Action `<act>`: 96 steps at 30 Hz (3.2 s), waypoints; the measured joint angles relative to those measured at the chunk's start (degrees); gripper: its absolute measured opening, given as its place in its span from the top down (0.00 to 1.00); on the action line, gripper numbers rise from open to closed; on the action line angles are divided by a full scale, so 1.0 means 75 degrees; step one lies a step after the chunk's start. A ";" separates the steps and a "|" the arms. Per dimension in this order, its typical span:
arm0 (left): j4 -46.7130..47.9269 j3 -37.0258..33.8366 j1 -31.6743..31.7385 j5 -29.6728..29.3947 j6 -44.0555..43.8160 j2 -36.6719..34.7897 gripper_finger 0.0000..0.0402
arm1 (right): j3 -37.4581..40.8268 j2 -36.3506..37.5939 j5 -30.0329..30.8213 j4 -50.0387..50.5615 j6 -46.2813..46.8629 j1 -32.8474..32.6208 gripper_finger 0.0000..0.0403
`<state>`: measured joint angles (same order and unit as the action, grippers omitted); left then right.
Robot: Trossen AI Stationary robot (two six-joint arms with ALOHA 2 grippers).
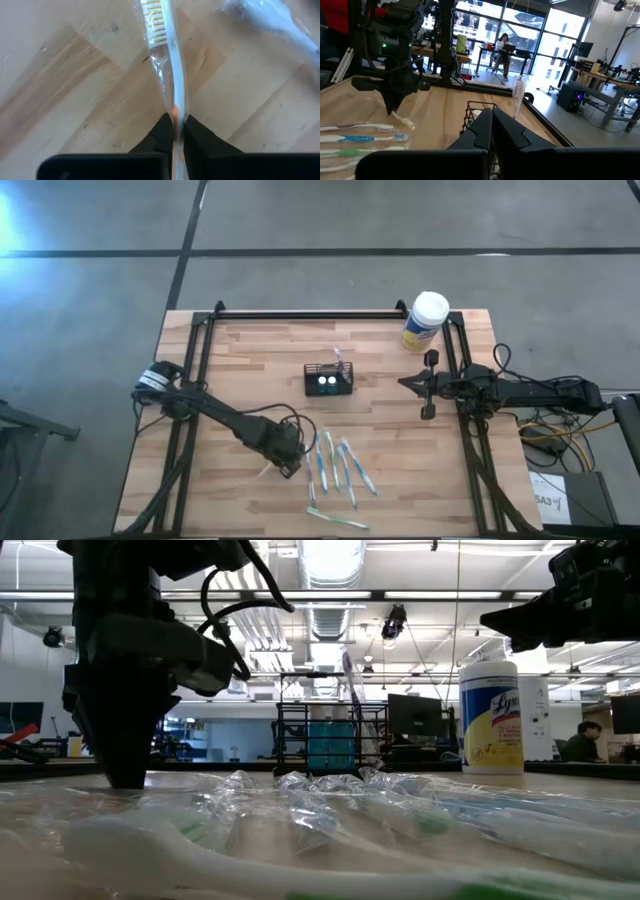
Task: Pick & Place toothbrushing station
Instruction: Put the orange toothbrush into the mesh organizer
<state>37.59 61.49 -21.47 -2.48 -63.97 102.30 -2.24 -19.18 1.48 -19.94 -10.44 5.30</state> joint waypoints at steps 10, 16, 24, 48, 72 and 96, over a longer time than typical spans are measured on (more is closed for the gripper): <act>0.0405 -0.0172 -0.0127 -0.2909 0.1275 -0.2382 0.96 | 0.0000 -0.0003 0.0000 -0.0017 0.0154 -0.0006 0.98; 0.0020 -0.0735 -0.0452 -0.4747 0.2963 -0.4689 0.94 | 0.0000 0.0000 -0.0005 -0.0009 0.0437 -0.0006 0.98; -0.3840 -0.2722 -0.0474 -0.4563 0.7875 -0.7327 0.95 | 0.0000 -0.0003 -0.0776 0.0000 0.1034 -0.0006 0.98; -0.7114 -0.6841 0.2811 0.0829 0.9741 -1.0738 0.95 | 0.0009 -0.0003 -0.1947 -0.0340 0.0934 -0.0003 0.98; -0.8033 -0.7802 0.3051 0.0623 0.8972 -1.1999 0.95 | -0.0038 -0.0015 -0.1365 -0.1209 0.0049 0.0000 0.98; -0.9798 -0.3285 0.5020 0.2027 0.9458 -0.5006 0.94 | -0.0041 -0.0058 -0.1370 -0.1253 0.0164 0.0000 0.98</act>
<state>-35.90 36.85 16.18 12.73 6.97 64.75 -2.55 -19.62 -8.80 -29.34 -9.21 5.30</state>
